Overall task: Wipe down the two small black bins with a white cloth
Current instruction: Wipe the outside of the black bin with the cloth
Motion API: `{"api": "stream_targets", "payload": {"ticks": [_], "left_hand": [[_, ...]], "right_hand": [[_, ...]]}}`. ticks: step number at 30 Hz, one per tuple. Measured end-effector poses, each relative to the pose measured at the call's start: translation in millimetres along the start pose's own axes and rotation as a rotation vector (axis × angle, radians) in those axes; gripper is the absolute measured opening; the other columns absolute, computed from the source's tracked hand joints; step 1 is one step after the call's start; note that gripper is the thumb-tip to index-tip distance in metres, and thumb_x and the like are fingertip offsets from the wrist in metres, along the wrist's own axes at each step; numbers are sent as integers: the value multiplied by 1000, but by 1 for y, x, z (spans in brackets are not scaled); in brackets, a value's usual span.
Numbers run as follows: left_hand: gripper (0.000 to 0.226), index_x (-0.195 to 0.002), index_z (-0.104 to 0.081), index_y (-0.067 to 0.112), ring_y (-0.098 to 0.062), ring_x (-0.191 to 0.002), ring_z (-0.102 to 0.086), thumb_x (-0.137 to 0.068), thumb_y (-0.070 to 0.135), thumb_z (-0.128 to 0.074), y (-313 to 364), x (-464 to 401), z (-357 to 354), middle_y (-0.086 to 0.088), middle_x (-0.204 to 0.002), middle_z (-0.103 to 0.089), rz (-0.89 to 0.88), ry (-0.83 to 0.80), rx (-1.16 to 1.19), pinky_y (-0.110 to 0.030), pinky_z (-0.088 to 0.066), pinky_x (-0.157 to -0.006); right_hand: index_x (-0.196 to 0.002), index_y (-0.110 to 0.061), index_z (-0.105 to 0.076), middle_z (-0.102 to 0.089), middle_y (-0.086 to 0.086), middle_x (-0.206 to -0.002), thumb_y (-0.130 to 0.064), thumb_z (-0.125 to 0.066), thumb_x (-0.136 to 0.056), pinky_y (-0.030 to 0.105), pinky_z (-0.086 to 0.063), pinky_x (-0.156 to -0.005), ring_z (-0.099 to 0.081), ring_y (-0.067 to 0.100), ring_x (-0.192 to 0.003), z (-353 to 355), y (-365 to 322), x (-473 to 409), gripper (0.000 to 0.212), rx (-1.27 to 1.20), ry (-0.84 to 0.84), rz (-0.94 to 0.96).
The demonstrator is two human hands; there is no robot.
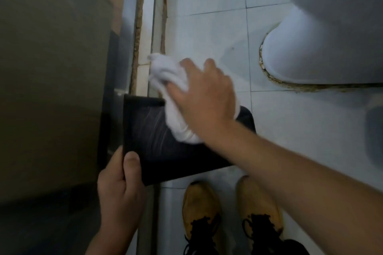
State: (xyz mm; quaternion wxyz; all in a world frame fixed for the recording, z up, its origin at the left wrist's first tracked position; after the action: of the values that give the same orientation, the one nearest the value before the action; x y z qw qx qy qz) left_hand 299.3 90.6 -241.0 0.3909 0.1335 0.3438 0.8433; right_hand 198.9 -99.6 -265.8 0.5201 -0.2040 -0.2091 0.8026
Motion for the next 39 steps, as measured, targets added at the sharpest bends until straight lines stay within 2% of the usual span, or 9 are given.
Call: {"api": "stream_targets", "payload": {"ticks": [4, 7, 11, 15, 20, 26, 31, 34, 39], "left_hand": [[30, -78, -55, 32, -12, -50, -52, -93, 43, -31, -2, 11, -1, -2, -70, -56, 30, -21, 59, -21, -34, -40], [34, -81, -56, 22, -2, -52, -54, -92, 43, -31, 1, 10, -2, 1, -53, -49, 32, -25, 16, -12, -33, -42], [43, -93, -62, 11, 19, -65, -56, -87, 42, -32, 0, 9, 1, 16, -65, -54, 59, 1, 0, -4, -40, -51], [37, -60, -48, 19, -10, -50, -54, -84, 44, -33, -8, 9, 2, -4, -61, -56, 127, 10, 106, -30, -37, -43], [27, -69, -42, 22, 8, -52, -48, -93, 28, -33, 2, 10, 4, 3, -52, -46, 1, 23, 23, -8, -28, -45], [44, -82, -60, 5, -2, -49, -47, -96, 36, -32, -5, 16, 0, 0, -53, -44, -7, -5, 51, -18, -31, -42], [31, -80, -58, 33, -16, -45, -48, -92, 44, -32, -10, 17, 0, -8, -64, -52, 55, -80, 75, -29, -34, -40], [34, -70, -52, 23, -10, -47, -46, -93, 40, -33, -5, 12, 1, -6, -68, -52, 31, -80, 53, -23, -31, -41], [35, -81, -59, 21, -6, -57, -58, -88, 44, -34, -13, 12, -1, 10, -71, -64, 128, -56, 196, -28, -46, -50]], "right_hand": [[-125, -26, -61, -55, 5, -101, -59, -54, -93, 33, -37, -73, -57, 25, -86, -1, 56, -17, 47, -8, -50, -133], [-126, -26, -63, -49, -1, -92, -61, -53, -89, 29, -34, -68, -44, 15, -76, 11, 33, 14, 52, -76, 64, -38], [-125, -24, -68, -59, 7, -97, -56, -59, -87, 32, -40, -71, -49, 19, -80, 19, -21, 73, 50, -140, 102, 126], [-126, -25, -69, -63, 10, -99, -62, -57, -89, 36, -43, -76, -55, 23, -83, 13, -57, 99, 53, -117, 111, 253], [-125, -24, -64, -60, 12, -104, -63, -35, -90, 37, -42, -74, -56, 26, -84, 9, -61, 46, 60, -91, 53, 183], [-127, -27, -56, -55, 6, -110, -61, -46, -95, 33, -34, -77, -56, 25, -94, -20, 12, -39, 48, 42, -75, -65], [-127, -29, -58, -48, -2, -93, -63, -49, -93, 27, -35, -65, -51, 17, -78, 3, 40, 4, 49, -204, 75, -169], [-131, -30, -56, -47, -4, -94, -68, -44, -89, 23, -37, -63, -48, 13, -76, 18, 6, 41, 58, -200, 24, -50], [-125, -25, -69, -63, 9, -97, -62, -48, -89, 37, -46, -73, -56, 23, -80, 17, -61, 88, 55, -126, 131, 163]]}}
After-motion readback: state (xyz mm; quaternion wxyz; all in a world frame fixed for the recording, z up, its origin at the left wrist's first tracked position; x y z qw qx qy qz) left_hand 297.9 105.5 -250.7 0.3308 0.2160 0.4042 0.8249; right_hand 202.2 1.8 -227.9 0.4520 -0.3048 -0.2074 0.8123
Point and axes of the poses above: each hand's wrist, its own x-axis away from the middle knuckle, its own z-axis out of the back of the hand, y = z × x, the point moved 8 cm from there along -x, towards the middle knuckle
